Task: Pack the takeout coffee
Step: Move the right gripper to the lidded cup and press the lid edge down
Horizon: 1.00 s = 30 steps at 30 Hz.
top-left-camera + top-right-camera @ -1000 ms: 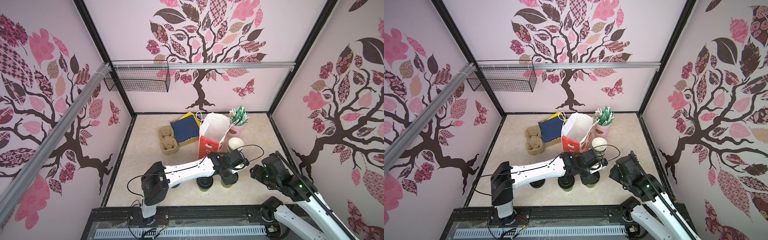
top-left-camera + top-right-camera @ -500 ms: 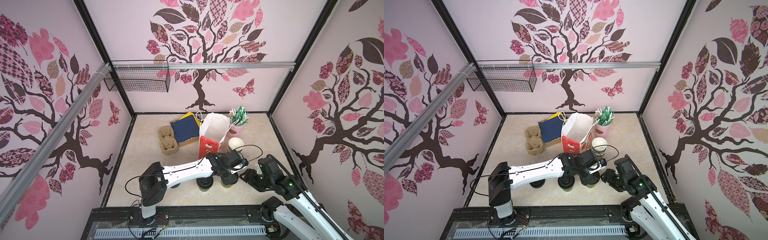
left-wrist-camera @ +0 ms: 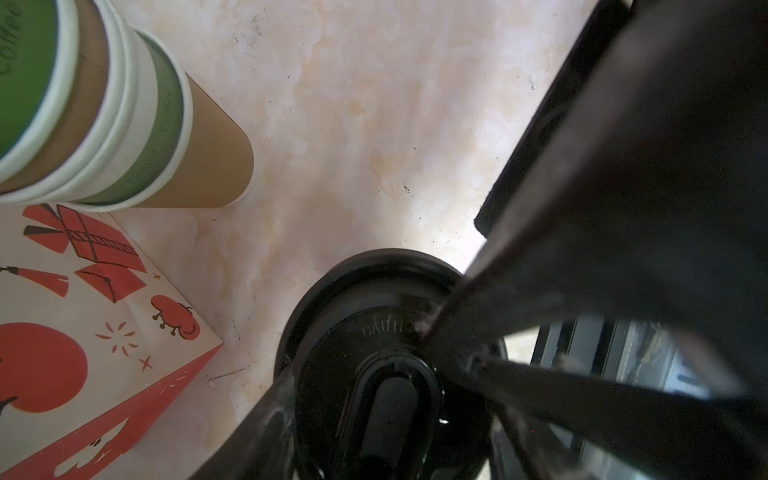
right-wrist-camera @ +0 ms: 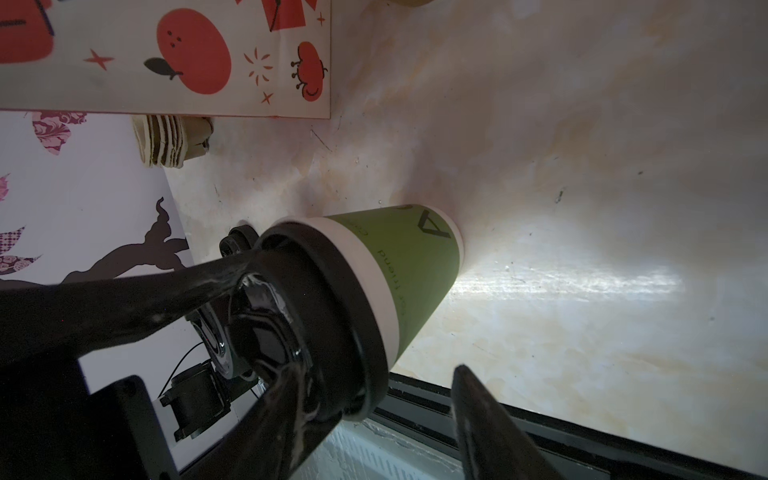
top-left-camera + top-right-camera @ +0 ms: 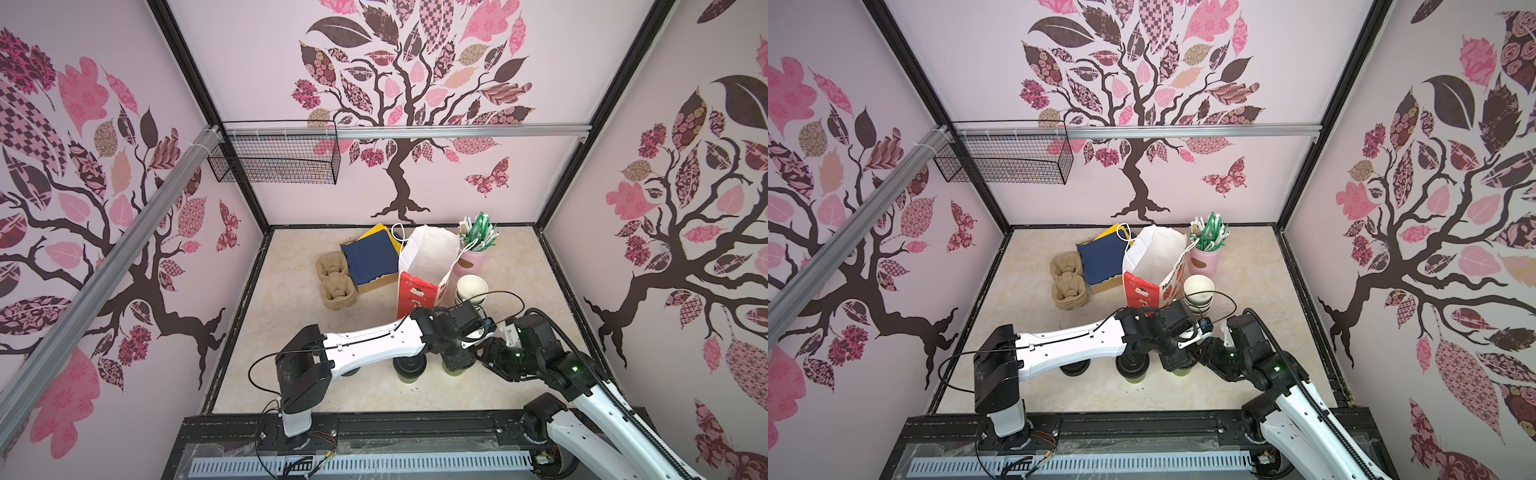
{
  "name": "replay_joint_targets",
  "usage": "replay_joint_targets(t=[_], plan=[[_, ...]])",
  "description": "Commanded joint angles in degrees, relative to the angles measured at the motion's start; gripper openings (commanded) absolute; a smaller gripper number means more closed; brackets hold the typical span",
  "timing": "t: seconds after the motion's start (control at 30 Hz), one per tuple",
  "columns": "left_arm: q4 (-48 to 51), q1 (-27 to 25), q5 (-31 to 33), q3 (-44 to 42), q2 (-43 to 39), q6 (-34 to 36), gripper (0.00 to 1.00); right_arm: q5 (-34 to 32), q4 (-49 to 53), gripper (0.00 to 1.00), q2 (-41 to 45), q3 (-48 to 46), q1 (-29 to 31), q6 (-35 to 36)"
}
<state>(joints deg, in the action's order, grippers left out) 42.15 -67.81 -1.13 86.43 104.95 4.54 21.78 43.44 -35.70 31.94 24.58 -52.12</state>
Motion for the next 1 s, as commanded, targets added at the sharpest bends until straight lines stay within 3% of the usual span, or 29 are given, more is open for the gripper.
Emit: replay_joint_targets(t=[0.0,0.33,0.97], plan=[[5.6,0.0,-0.8,-4.1,3.7,-0.5,0.63,1.8,-2.0,0.59,-1.1,-0.6,-0.6,1.2],[2.9,-0.1,-1.4,-4.6,1.3,-1.2,0.71,0.4,-0.3,0.53,-3.6,-1.6,-0.9,2.9],[-5.8,0.2,-0.7,-6.9,-7.1,-3.1,0.87,0.6,0.6,0.54,-3.3,-2.0,-0.8,3.3]])
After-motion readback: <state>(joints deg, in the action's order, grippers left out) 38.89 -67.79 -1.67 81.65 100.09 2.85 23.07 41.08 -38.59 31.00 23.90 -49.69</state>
